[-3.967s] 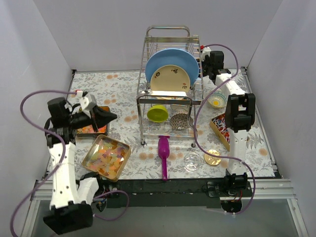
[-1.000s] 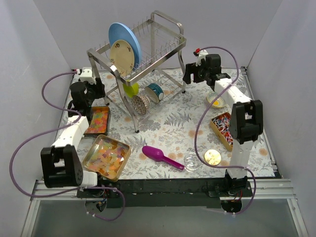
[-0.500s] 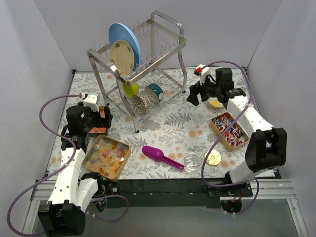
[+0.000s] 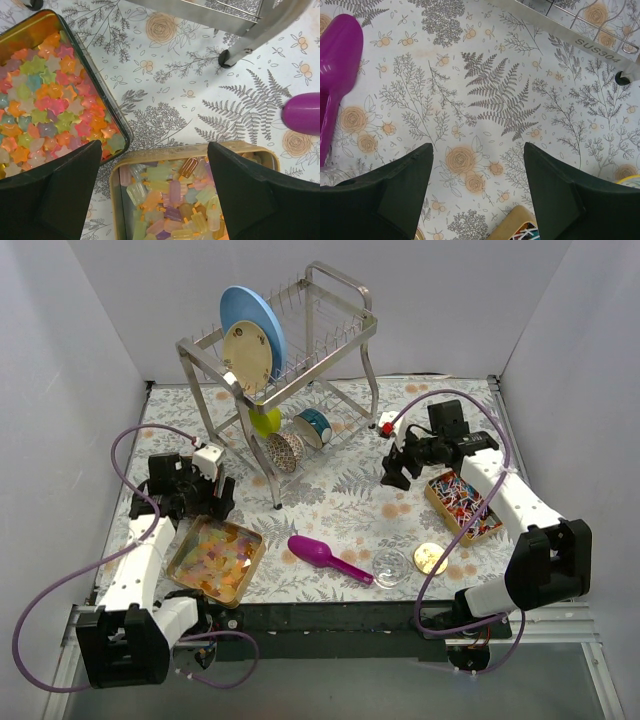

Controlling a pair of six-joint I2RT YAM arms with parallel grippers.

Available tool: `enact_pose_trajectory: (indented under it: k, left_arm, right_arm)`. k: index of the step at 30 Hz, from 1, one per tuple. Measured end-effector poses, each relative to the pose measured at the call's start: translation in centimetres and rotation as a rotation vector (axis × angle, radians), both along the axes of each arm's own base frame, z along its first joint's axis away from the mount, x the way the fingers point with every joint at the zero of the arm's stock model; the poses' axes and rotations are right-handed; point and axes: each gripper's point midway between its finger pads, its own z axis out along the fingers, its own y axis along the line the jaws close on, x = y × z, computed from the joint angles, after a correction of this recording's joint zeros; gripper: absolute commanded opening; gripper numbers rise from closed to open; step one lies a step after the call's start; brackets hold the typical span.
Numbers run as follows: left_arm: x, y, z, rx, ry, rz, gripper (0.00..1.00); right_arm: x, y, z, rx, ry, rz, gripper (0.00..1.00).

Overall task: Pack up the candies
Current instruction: Move the distractor to the center of the board, then pick up the spatula from the center of the board.

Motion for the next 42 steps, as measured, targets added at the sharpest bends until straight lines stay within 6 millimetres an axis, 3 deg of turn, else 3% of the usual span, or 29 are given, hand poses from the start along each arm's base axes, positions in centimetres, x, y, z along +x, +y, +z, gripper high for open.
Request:
enact_pose_trajectory:
  k: [5,6,8,11,16,20,32,36,37,42]
  left_arm:
    - [0.9,-0.4,-0.5,-0.02,0.026,-0.018,0.73]
    - [1.1,-0.5,-0.2,-0.025,0.018,-0.024,0.64]
    - [1.6,-0.6,0.2,-0.033,0.001,-0.02,0.57]
    - [3.0,0.5,-0.1,-0.012,-0.011,0.047,0.61]
    - [5.6,3.6,-2.6,0.032,0.087,0.188,0.57]
    - [7.2,4.8,-3.7,0.031,0.133,0.232,0.57]
    - [7.1,3.8,-5.2,-0.044,0.217,0.241,0.52]
    - [6.5,3.6,-4.3,-0.034,0.205,0.2,0.47]
    - [5.9,3.3,-3.5,-0.031,0.189,0.153,0.35]
    - [3.1,1.8,1.5,0.039,0.068,-0.115,0.18]
  right_arm:
    - [-0.2,0.8,-0.3,0.012,-0.013,0.022,0.79]
    - [-0.2,1.0,-0.3,0.014,-0.013,0.026,0.79]
    - [-0.1,1.5,-0.4,0.021,-0.008,0.027,0.79]
    - [0.6,2.3,-0.5,0.032,0.015,0.021,0.79]
    - [1.8,3.1,-0.4,0.052,0.03,-0.001,0.79]
    - [2.2,3.3,-0.2,0.061,0.026,-0.016,0.79]
    - [2.9,3.1,-0.2,0.049,0.006,-0.051,0.79]
    - [2.9,3.0,-0.2,0.041,0.001,-0.05,0.79]
    - [2.8,2.9,-0.2,0.038,0.0,-0.046,0.79]
    - [2.0,2.9,-0.2,0.027,0.001,-0.013,0.73]
